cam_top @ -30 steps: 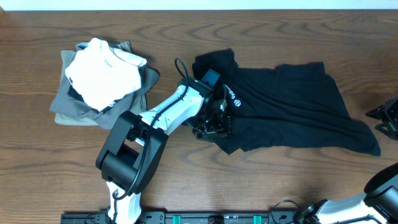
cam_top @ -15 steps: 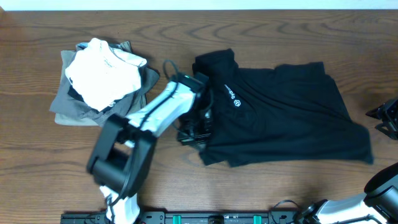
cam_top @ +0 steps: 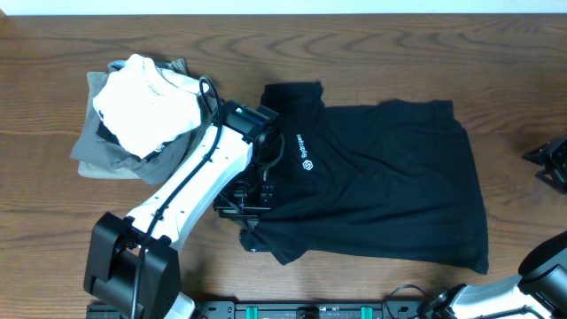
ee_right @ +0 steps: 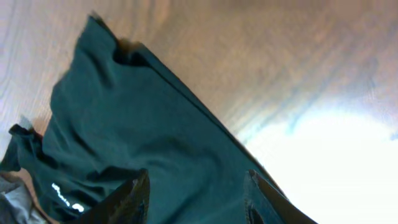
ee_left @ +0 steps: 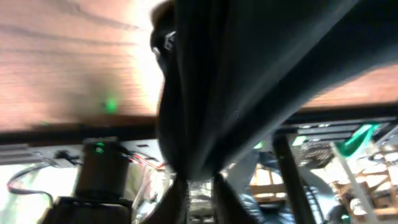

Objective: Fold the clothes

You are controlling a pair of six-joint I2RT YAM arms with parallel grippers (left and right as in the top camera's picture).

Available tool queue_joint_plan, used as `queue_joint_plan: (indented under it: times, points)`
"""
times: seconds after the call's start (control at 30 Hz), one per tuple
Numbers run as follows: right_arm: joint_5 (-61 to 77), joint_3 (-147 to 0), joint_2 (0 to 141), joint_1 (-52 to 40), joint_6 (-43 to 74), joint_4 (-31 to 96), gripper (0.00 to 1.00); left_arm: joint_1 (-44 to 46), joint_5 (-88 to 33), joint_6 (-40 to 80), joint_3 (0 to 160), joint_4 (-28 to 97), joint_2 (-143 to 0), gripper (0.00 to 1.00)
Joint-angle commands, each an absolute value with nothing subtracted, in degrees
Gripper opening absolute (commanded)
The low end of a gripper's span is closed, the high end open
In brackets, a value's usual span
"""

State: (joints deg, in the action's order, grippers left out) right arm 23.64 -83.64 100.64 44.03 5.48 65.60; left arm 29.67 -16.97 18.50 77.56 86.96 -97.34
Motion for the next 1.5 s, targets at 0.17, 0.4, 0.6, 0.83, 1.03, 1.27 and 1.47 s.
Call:
queue_joint_plan:
  times: [0.17, 0.4, 0.6, 0.83, 1.03, 1.27, 1.47]
  points:
    - [25.63, -82.91, 100.44, 30.09, -1.26, 51.37, 0.54, 29.26, -11.92, 17.19, 77.84, 77.78, -96.44, 0.48]
    - [16.16, -82.59, 107.33, 20.78, -2.44, 37.17, 0.53, 27.14, -11.94, 16.93, 79.59, 68.07, -96.42, 0.51]
    - [16.51, -82.59, 116.16, 19.44, -1.23, 29.15, 0.5, 24.97, -16.32, 14.17, 81.17, 61.91, -96.42, 0.52]
    - [22.33, -82.59, 122.39, 19.42, -0.05, 24.53, 0.5, 24.16, -17.54, 13.98, 82.0, 57.3, -96.42, 0.56]
    - [22.37, -82.56, 125.71, 19.38, 2.74, 25.5, 0.39, 24.16, -17.52, 14.0, 82.11, 56.14, -96.42, 0.6]
    - [25.34, -82.39, 126.32, 19.05, 3.75, 25.17, 0.16, 24.16, -17.5, 13.98, 82.11, 53.76, -96.42, 0.61]
    - [24.56, -82.52, 122.93, 20.99, 3.64, 23.44, 0.01, 24.16, -17.45, 13.98, 82.11, 52.21, -96.42, 0.61]
